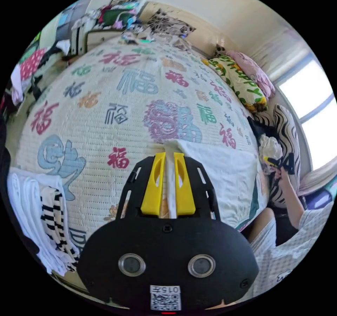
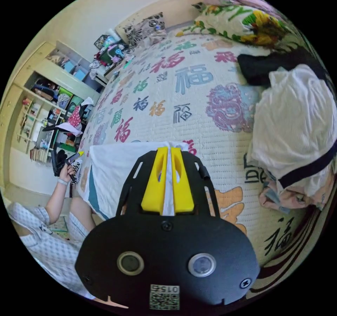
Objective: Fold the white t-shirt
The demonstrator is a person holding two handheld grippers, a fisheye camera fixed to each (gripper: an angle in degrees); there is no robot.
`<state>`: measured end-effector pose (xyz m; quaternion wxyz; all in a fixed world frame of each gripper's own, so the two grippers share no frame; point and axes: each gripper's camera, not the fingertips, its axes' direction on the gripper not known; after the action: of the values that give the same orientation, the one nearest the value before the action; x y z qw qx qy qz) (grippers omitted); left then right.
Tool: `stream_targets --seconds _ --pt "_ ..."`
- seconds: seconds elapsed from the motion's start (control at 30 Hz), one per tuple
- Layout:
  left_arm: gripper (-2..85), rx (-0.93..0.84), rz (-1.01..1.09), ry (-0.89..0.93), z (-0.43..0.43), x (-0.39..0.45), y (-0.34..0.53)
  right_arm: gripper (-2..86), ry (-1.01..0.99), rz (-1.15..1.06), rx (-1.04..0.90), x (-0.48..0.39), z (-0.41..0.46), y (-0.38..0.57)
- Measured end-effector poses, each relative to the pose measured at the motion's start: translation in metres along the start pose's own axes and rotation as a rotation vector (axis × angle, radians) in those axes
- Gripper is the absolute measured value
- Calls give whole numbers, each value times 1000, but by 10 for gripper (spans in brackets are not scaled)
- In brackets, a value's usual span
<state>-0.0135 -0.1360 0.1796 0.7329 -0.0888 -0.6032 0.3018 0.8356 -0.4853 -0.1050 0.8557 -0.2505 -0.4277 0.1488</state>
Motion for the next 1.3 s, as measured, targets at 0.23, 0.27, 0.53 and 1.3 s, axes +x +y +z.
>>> stream_targets --seconds 0.23,0.27,0.53,1.3 --pt "32 113 252 19 54 182 6 -5 71 -408 119 -202 121 16" --pt "26 105 244 22 72 199 6 -5 90 -422 120 -215 135 17" --pt "-2 18 180 -37 83 152 16 -10 172 -305 -51 -179 223 10" --pt "83 10 -313 -38 -100 39 196 11 -73 -487 -69 -181 253 78"
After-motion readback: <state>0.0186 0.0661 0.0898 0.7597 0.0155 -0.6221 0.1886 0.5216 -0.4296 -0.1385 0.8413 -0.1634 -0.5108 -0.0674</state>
